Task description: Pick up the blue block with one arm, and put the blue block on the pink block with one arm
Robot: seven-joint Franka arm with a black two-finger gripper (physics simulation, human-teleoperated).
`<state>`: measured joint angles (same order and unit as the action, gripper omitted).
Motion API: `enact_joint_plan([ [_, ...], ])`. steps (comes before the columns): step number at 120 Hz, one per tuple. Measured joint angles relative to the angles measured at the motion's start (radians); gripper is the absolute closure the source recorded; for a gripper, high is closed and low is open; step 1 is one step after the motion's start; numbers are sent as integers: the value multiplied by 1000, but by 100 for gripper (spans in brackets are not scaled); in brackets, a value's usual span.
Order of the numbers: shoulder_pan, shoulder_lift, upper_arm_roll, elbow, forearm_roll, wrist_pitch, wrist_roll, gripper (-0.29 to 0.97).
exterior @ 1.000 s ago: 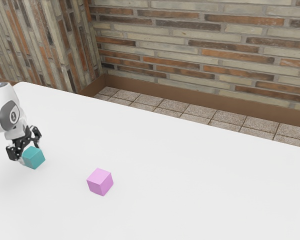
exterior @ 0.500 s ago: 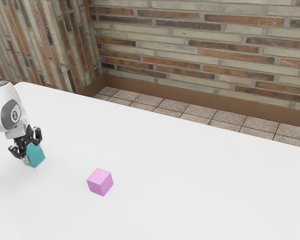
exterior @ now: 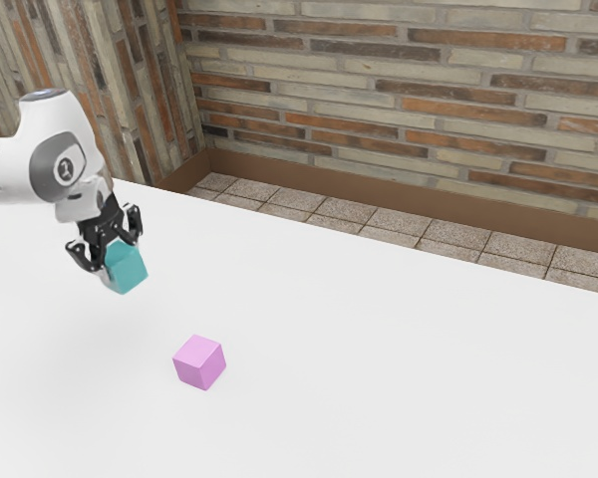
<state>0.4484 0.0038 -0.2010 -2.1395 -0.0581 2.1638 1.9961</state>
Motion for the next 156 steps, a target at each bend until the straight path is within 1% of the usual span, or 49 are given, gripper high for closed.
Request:
enact_joint_plan([
  [14,-78,17,0,2,-3,-23,-60,31],
  [25,-110,37,-10,8,-7,-32,-103,31],
  [34,-112,56,-9,9,-8,-30,-140,31],
  [54,-75,79,-6,8,-9,-11,-218,31],
  [75,-131,106,-5,7,-9,12,-296,31],
  [90,-146,132,-5,6,-9,30,-346,31],
  [115,-177,84,-9,-57,-6,49,-413,31],
  [138,-219,81,-12,-74,1,71,-459,31],
  [156,-230,72,-19,-101,5,80,-486,31],
])
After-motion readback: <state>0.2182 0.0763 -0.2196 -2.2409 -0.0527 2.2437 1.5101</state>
